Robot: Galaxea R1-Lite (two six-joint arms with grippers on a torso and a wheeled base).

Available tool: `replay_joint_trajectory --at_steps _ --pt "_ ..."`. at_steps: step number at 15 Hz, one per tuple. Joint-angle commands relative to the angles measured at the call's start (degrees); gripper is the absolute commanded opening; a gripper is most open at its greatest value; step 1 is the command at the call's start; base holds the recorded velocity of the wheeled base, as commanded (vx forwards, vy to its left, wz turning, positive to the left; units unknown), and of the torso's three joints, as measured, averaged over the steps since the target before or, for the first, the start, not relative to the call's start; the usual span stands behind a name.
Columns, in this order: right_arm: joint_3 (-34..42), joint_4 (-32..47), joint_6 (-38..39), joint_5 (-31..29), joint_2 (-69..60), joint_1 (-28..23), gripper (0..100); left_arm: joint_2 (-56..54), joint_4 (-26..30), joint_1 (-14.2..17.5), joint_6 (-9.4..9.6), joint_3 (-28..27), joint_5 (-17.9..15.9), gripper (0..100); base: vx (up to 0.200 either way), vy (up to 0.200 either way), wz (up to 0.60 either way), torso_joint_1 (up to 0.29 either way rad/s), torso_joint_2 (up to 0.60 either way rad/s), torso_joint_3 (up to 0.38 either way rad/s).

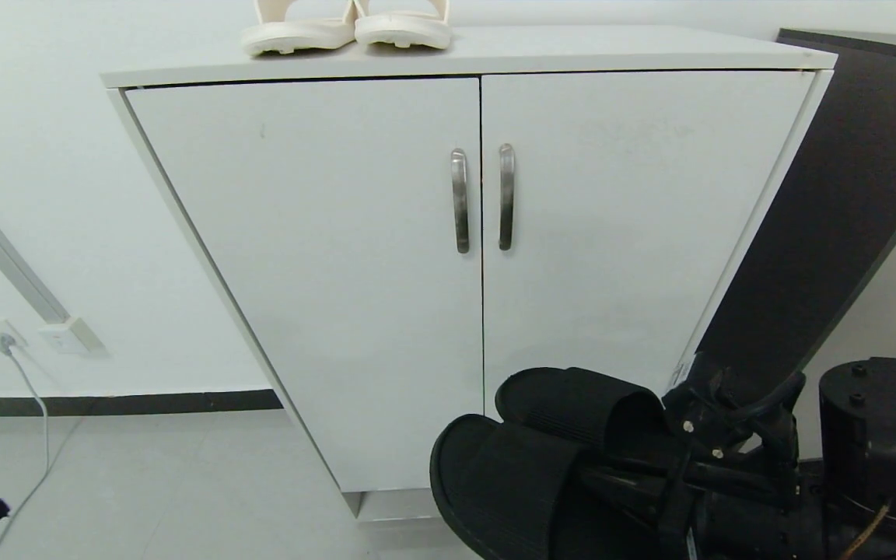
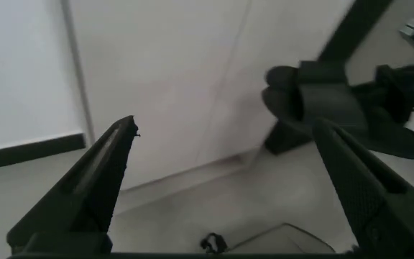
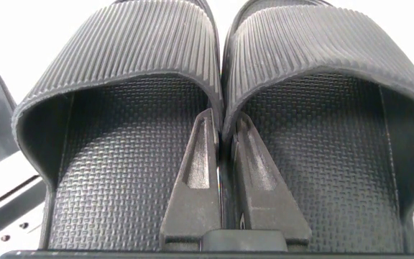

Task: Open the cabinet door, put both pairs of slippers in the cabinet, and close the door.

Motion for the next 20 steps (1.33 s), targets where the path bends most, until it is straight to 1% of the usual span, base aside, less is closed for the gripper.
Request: replay_joint_trajectory --at_steps 1,2,3,4,5,6,7,8,9,10,11,12,14,15,16,17,19,20 --pt "0.45 -0.23 -0.43 0.03 0.02 0.08 0 10.42 -2.69 -0.42 -0.03 -1.85 -4.93 100 0.0 0.0 0.0 0.0 0.0 0.0" --pt "0.89 -0.23 -1.05 0.03 0.02 0.16 0 12.36 -4.19 -0.59 0.32 -1.85 -6.78 100 0.0 0.0 0.0 0.0 0.0 0.0" --pt "1.07 -0.49 -2.45 0.03 0.02 0.43 0 15.08 -6.47 -1.56 0.23 -2.2 -8.63 100 0.0 0.0 0.0 0.0 0.0 0.0" --pt "1.16 -0.76 -2.72 -0.05 0.11 0.51 0 18.33 -9.37 -3.14 0.06 -2.64 -8.71 100 0.0 0.0 0.0 0.0 0.0 0.0" --pt "1.16 -0.76 -2.72 -0.05 0.02 0.51 0 20.09 -11.04 -3.84 0.06 -2.64 -8.71 100 0.0 0.0 0.0 0.0 0.0 0.0" --pt "1.16 -0.76 -2.63 -0.05 0.11 0.51 0 23.34 -14.91 -5.25 0.06 -2.64 -8.71 100 0.0 0.0 0.0 0.0 0.0 0.0" --pt "1.16 -0.76 -2.63 -0.05 0.11 0.51 0 24.84 -17.11 -5.87 0.06 -2.64 -8.63 100 0.0 0.0 0.0 0.0 0.0 0.0" --pt "1.33 -0.76 -2.72 -0.05 0.2 0.51 0 27.12 -20.71 -6.83 -0.12 -2.73 -8.54 100 0.0 0.0 0.0 0.0 0.0 0.0" --pt "1.33 -0.76 -2.72 -0.05 0.2 0.51 0 28.09 -21.85 -7.18 -0.12 -2.91 -8.45 100 0.0 0.0 0.0 0.0 0.0 0.0" --pt "1.33 -0.76 -2.72 -0.05 0.29 0.51 0 30.02 -23.61 -7.8 -0.03 -3.43 -7.83 100 0.0 0.0 0.0 0.0 0.0 0.0" --pt "1.24 -0.76 -2.63 -0.05 0.29 0.51 0 33.45 -25.37 -10.0 -0.12 -5.02 -4.76 100 0.0 0.0 0.0 0.0 0.0 0.0" --pt "1.16 -0.76 -2.63 -0.14 0.38 0.51 0 35.21 -25.9 -12.02 -0.21 -6.25 -2.12 100 0.0 0.0 0.0 0.0 0.0 0.0" --pt "1.16 -0.76 -2.63 -0.23 0.29 0.95 0 38.28 -26.07 -19.22 -0.65 -10.2 3.68 100 0.0 0.0 0.0 0.0 0.0 0.0" --pt "1.16 -0.76 -2.54 -0.14 0.29 1.04 0 39.95 -26.16 -21.69 -2.14 -12.49 5.17 100 0.0 0.0 0.0 0.0 0.0 0.0" --pt "1.16 -0.76 -2.54 -0.14 0.29 1.04 0 41.1 -26.16 -22.83 -3.2 -14.07 5.17 100 0.0 0.0 0.0 0.0 0.0 0.0" --pt "1.16 -0.76 -2.28 -0.14 0.29 1.04 0 44.0 -26.16 -24.15 -3.72 -17.5 5.26 100 0.0 0.0 0.0 0.0 0.0 0.0" --pt "1.33 -0.76 -2.19 -0.14 0.29 1.04 0 47.86 -26.16 -27.05 -4.07 -21.54 5.09 100 0.0 0.0 0.0 0.0 0.0 0.0" --pt "1.51 -0.76 -2.19 -0.05 0.29 0.95 0 49.97 -26.25 -29.24 -4.51 -23.91 5.0 100 0.0 0.0 0.0 0.0 0.0 0.0"
